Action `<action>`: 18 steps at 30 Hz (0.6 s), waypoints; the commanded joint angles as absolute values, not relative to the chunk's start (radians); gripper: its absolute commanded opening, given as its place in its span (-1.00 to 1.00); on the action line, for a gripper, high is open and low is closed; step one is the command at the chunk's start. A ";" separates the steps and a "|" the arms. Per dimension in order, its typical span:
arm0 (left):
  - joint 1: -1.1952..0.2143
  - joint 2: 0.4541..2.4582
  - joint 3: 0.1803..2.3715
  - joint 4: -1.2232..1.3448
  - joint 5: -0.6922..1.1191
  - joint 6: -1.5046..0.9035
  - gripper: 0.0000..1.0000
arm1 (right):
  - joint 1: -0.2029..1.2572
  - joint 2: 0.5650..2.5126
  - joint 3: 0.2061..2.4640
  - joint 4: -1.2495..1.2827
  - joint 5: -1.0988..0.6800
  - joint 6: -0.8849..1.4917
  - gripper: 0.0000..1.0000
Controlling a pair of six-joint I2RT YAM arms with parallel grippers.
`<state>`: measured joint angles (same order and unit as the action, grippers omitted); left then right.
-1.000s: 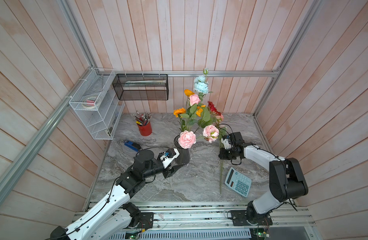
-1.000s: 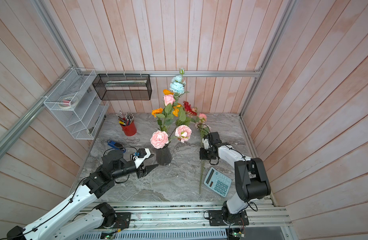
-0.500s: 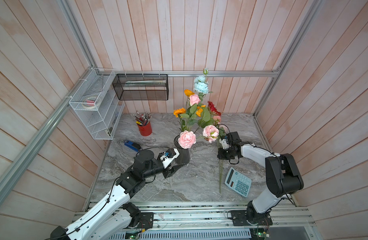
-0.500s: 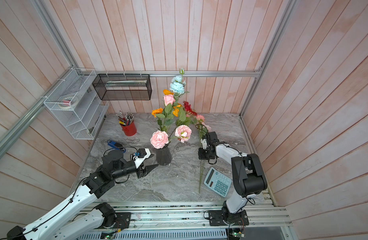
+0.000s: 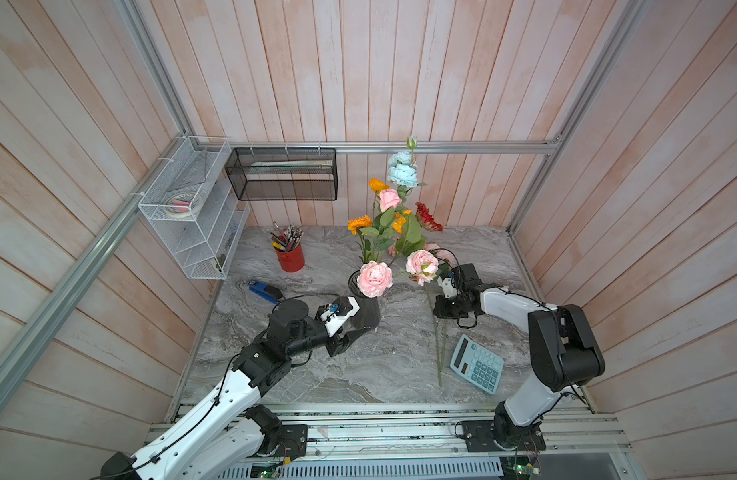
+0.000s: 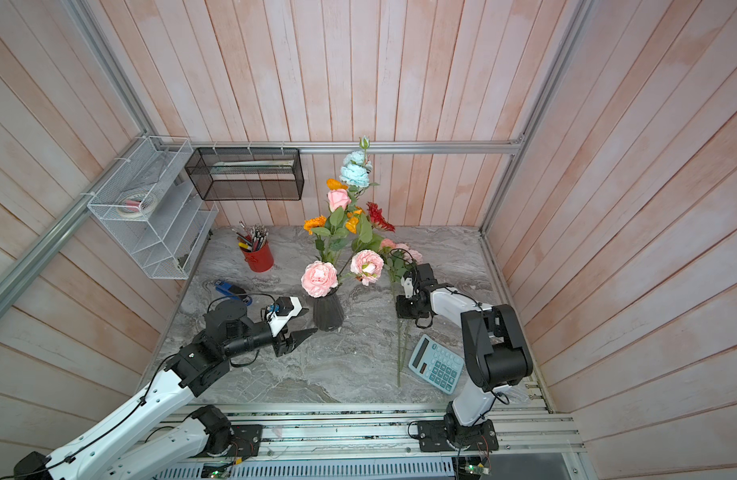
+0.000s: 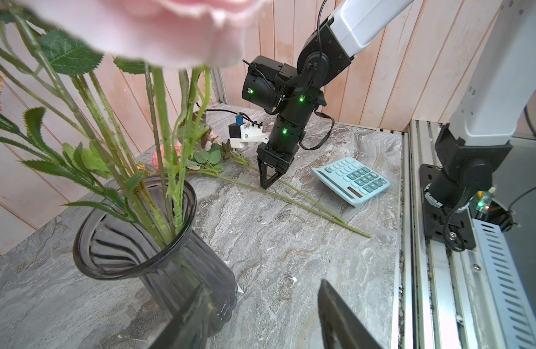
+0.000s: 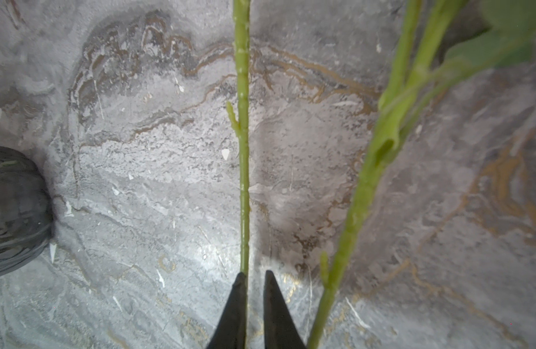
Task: Pick out pink flowers from the vase
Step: Place the flower at the center of the board.
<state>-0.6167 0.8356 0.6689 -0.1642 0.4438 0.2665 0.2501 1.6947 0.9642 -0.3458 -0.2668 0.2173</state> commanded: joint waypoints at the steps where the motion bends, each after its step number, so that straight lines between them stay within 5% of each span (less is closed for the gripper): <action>1: -0.620 0.829 0.659 -0.154 0.446 0.268 0.17 | 0.266 1.654 0.970 -0.336 -0.262 0.230 -0.72; 11: -0.620 0.765 0.630 -0.081 0.418 0.256 0.07 | 0.305 1.305 0.902 -0.290 -0.224 0.239 -0.42; 13: -0.620 0.766 0.633 -0.069 0.412 0.255 -0.02 | 0.310 1.222 0.859 -0.256 -0.244 0.252 -0.24; 18: -0.620 0.811 0.649 0.030 0.376 0.231 -0.29 | 0.340 1.000 0.678 -0.083 -0.352 0.257 0.56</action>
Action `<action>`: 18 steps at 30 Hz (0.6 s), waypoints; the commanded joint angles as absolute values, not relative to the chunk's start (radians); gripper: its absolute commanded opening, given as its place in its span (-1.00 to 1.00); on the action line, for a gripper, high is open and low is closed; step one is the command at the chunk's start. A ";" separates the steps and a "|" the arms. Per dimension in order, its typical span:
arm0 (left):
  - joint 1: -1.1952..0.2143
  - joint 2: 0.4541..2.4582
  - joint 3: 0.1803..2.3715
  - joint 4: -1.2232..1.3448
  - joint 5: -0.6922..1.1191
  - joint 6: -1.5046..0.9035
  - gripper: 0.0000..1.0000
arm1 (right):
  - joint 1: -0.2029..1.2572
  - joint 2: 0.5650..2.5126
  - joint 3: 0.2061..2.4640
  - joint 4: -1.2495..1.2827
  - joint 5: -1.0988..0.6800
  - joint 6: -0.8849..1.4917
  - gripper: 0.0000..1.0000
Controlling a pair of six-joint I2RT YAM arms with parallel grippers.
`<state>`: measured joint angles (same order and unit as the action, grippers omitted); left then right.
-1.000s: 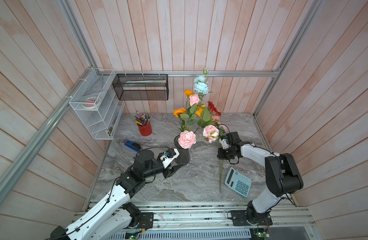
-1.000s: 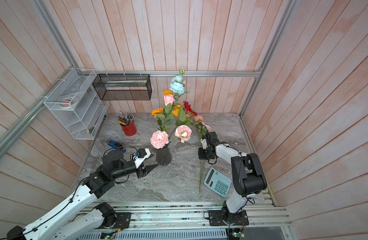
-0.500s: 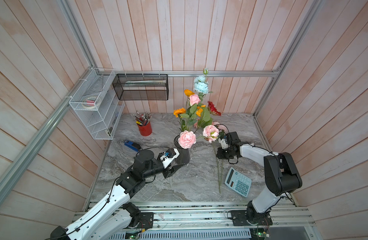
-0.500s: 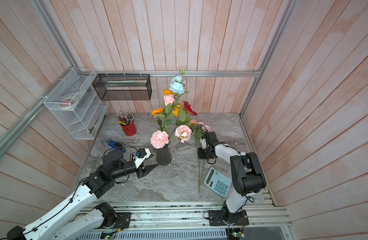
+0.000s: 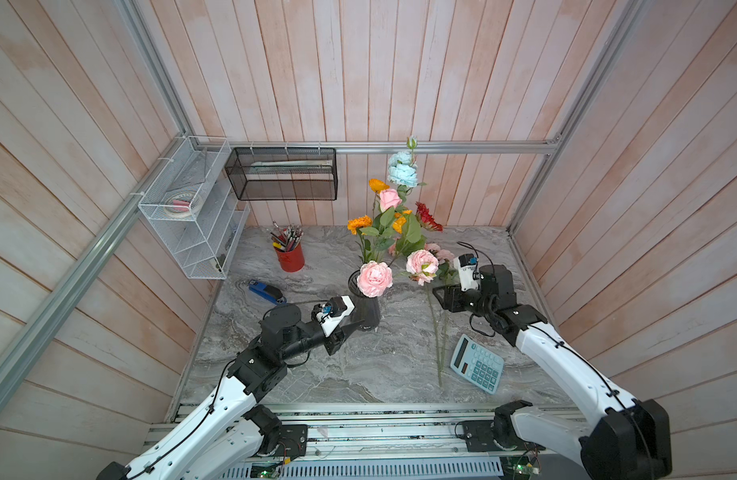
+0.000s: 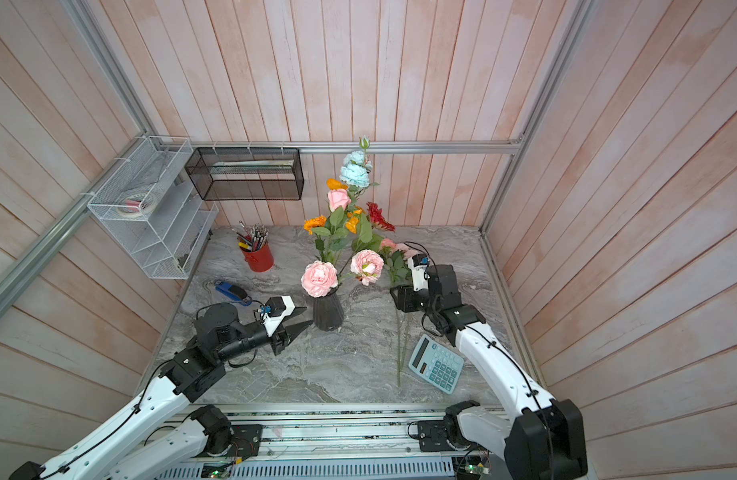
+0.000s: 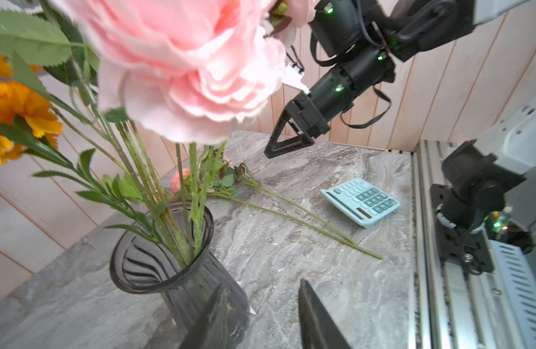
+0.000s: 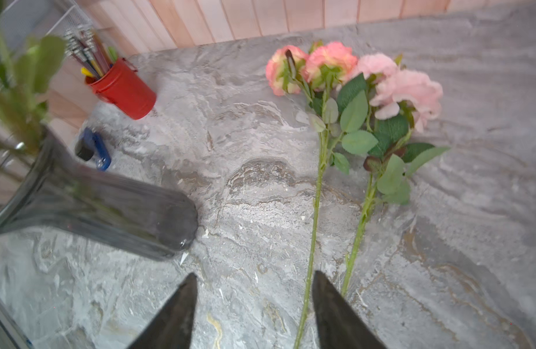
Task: Pick out pink flowers from the vase
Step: Place the flower at the center of the board, then pick up the flower from the vase.
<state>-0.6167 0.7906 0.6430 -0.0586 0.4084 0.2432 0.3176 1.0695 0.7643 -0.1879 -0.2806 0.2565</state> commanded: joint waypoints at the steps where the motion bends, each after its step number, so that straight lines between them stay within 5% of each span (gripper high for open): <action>1: -0.620 0.827 0.645 0.061 0.367 0.229 -0.34 | 0.351 0.954 0.637 -0.039 -0.383 0.255 0.74; 3: -0.620 0.867 0.645 0.113 0.352 0.225 -0.40 | 0.386 0.874 0.582 0.024 -0.404 0.250 0.96; 18: -0.620 1.090 0.748 0.192 0.336 0.228 -0.47 | 0.645 0.664 0.465 0.293 -0.419 0.164 0.96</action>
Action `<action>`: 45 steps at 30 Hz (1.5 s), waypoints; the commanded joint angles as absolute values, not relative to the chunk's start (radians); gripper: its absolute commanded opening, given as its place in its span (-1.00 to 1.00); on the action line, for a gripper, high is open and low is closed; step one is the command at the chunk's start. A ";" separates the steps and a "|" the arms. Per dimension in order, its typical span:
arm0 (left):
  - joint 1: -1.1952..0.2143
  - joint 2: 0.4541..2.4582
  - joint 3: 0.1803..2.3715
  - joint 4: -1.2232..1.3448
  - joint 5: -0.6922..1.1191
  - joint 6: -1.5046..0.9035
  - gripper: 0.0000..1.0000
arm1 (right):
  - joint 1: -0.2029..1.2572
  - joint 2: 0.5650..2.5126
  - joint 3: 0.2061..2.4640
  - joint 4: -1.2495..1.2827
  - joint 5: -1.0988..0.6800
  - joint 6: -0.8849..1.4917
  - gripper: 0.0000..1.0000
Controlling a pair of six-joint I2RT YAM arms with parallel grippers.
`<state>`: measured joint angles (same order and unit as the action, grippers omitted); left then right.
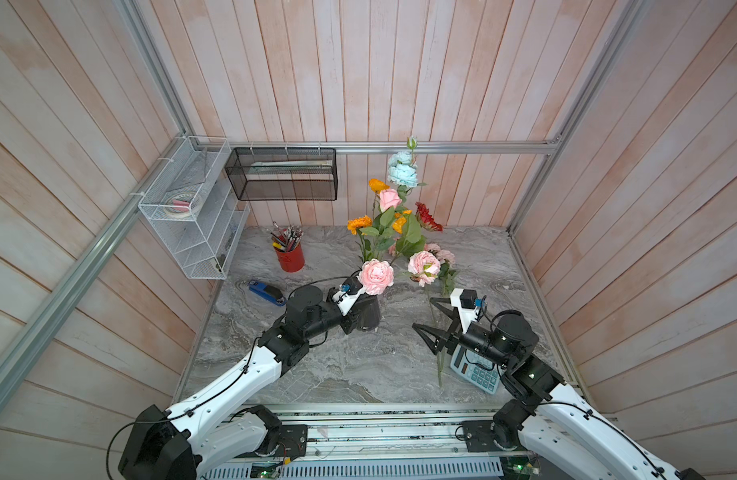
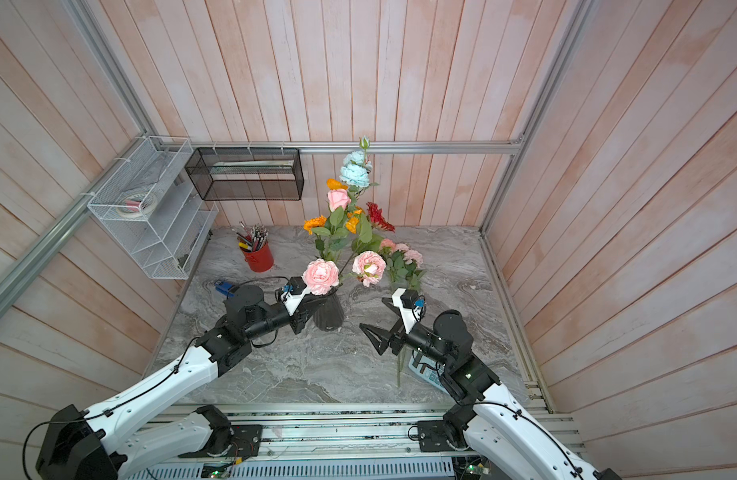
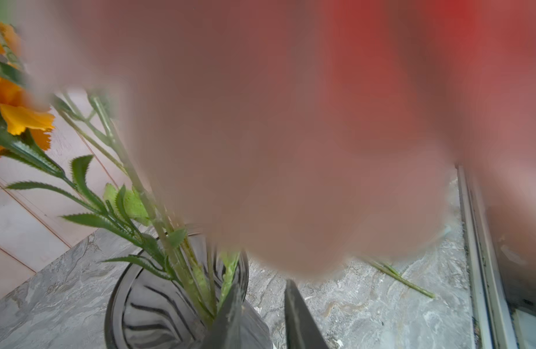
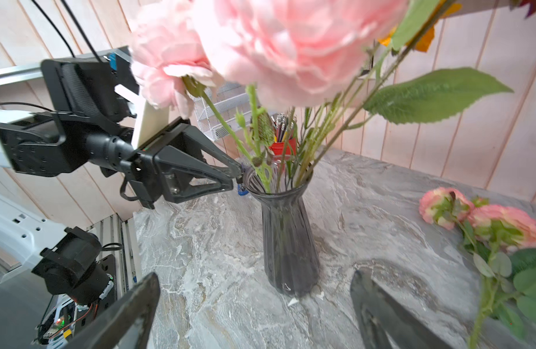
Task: Pick out pink flowers from the vase
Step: Pick up the flower from the vase.
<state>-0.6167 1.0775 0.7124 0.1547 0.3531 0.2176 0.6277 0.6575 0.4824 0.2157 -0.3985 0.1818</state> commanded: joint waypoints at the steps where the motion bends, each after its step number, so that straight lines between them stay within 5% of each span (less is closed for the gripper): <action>1: -0.620 1.098 0.752 0.195 0.336 0.229 -0.47 | 0.648 0.672 0.468 0.299 -0.419 0.162 0.96; 19: -0.613 1.190 0.760 0.290 0.337 0.244 -0.17 | 0.663 0.720 0.494 0.263 -0.419 0.130 0.96; 27: -0.612 1.203 0.732 0.355 0.360 0.240 -0.36 | 0.664 0.727 0.500 0.253 -0.422 0.124 0.96; 45: -0.579 1.253 0.742 0.375 0.411 0.236 -0.41 | 0.666 0.752 0.508 0.253 -0.431 0.131 0.97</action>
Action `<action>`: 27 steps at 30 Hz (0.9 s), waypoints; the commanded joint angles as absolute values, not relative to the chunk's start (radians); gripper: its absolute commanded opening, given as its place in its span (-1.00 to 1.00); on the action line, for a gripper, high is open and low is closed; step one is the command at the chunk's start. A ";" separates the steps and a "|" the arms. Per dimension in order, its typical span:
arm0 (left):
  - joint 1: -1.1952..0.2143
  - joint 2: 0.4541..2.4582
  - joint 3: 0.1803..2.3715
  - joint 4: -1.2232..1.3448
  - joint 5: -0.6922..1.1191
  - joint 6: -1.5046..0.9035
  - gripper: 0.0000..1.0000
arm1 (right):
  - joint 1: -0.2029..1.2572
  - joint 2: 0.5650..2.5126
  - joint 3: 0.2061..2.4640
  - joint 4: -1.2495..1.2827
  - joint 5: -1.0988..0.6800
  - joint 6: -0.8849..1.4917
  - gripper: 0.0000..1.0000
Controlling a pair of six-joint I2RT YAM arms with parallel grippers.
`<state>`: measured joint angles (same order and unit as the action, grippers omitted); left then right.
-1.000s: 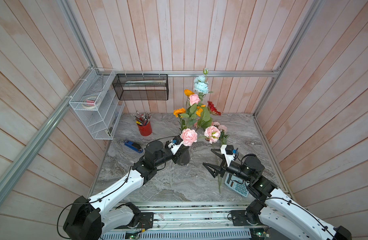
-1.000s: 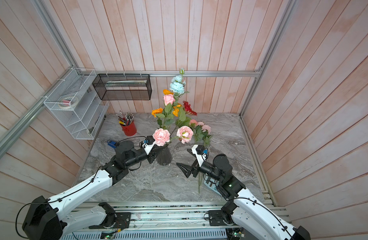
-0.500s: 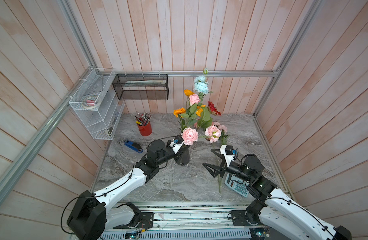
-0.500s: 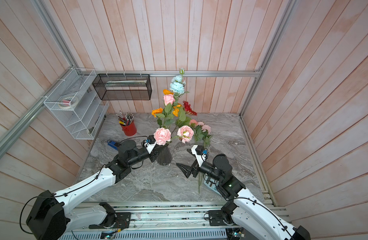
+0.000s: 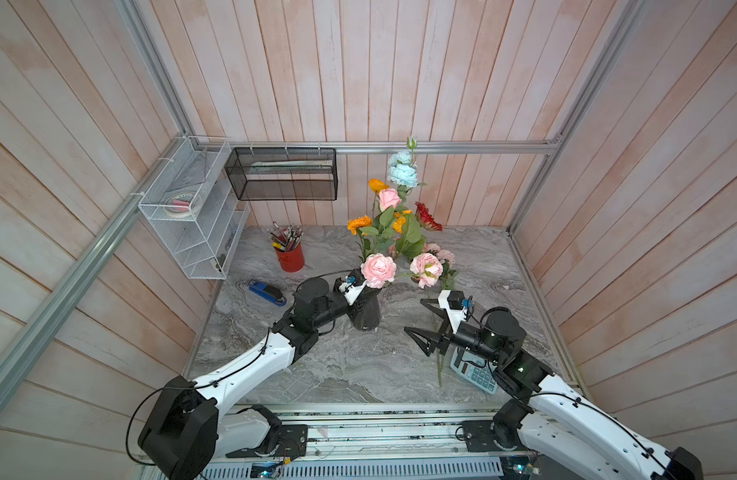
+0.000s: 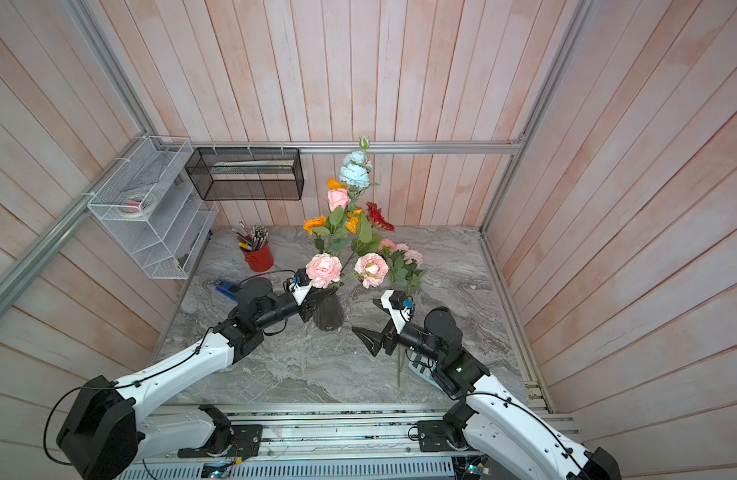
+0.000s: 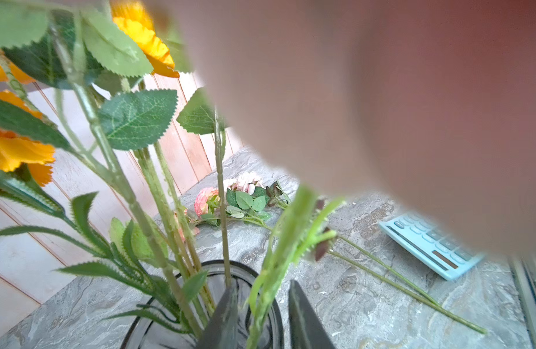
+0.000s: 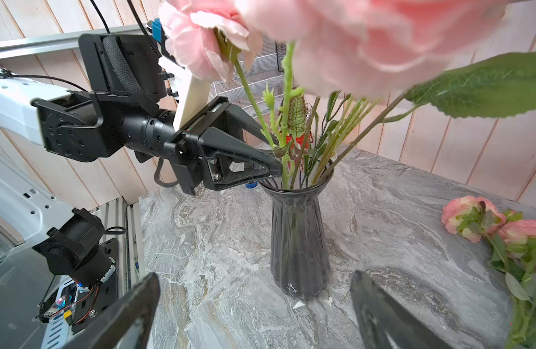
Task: Pick out pink flowers from the vase
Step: Pick up the flower from the vase.
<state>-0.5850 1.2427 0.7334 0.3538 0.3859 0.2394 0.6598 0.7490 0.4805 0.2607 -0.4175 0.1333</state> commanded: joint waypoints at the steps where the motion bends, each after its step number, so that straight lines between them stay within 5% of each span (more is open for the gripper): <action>1: -0.578 1.253 0.741 0.378 0.414 0.236 -0.46 | 0.666 0.752 0.508 0.252 -0.431 0.132 0.96; 27: -0.571 1.119 0.739 0.344 0.417 0.302 -0.94 | 0.678 0.766 0.524 0.265 -0.441 0.150 0.96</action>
